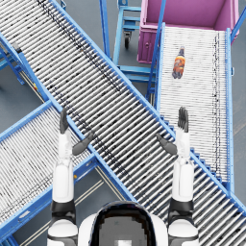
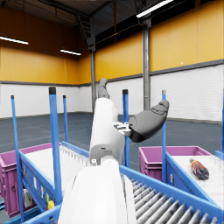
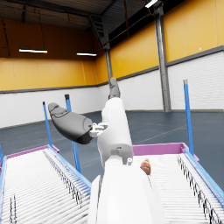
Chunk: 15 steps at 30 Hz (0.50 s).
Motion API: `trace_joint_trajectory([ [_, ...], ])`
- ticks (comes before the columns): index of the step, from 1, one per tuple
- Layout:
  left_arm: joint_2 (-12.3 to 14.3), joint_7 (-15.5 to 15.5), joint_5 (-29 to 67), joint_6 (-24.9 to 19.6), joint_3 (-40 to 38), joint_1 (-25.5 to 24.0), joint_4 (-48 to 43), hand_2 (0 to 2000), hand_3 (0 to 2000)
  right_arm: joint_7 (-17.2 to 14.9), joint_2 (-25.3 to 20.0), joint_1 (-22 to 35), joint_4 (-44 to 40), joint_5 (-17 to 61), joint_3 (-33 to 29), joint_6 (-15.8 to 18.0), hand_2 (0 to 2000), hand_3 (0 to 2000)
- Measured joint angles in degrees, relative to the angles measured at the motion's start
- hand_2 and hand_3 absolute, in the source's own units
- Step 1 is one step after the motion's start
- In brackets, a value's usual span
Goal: Pick up the oil and place it on the left assembly line, put the cola on the right, and keep Sprite still
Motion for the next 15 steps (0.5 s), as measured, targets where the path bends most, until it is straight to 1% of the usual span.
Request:
trace_joint_trajectory([
  [10, -6.4, 2.4, -14.3, 2.4, 7.1, -3.3, 0.9, 0, 0, -2.4, 7.9, -3.5, 0.4, -9.7, 9.3, 2.4, 0, 0],
  [11, -7.6, 2.8, -17.0, 2.8, 8.4, -3.9, 1.1, 0, 0, -2.9, 9.4, -4.2, 0.4, -11.5, 11.0, 2.8, 0, 0],
  [15, -8.3, 3.1, -18.8, 3.1, 9.3, -4.3, 1.2, 0, 0, -3.1, 10.4, -4.6, 0.5, -12.7, 12.1, 3.1, 0, 0],
])
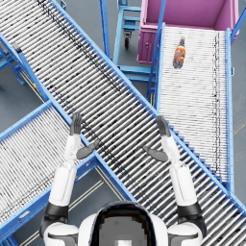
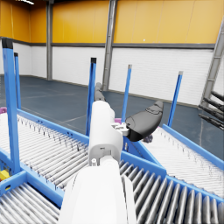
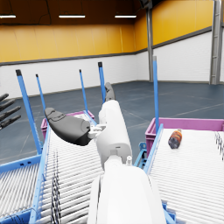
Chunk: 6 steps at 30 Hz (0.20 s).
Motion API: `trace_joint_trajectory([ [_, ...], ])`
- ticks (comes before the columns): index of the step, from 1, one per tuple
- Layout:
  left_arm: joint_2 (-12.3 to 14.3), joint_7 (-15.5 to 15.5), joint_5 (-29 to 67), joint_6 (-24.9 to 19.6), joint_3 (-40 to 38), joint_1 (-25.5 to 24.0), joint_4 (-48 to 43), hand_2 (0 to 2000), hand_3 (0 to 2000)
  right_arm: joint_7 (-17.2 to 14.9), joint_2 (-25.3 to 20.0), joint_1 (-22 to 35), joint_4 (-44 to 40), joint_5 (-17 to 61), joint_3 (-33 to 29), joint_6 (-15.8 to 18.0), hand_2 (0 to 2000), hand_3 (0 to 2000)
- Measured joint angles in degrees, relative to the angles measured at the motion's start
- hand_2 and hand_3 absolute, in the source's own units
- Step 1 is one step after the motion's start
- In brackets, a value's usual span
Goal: Pick up the oil and place it on the left assembly line, put the cola on the right, and keep Sprite still
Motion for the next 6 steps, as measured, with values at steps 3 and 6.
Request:
trace_joint_trajectory([
  [3, -0.2, 0.1, -0.4, 0.1, 0.2, -0.1, 0.0, 0, 0, -0.1, 0.2, -0.1, 0.0, -0.3, 0.3, 0.1, 0, 0],
  [6, -0.2, 0.1, -0.5, 0.1, 0.3, -0.1, 0.0, 0, 0, -0.1, 0.3, -0.1, 0.0, -0.4, 0.4, 0.1, 0, 0],
])
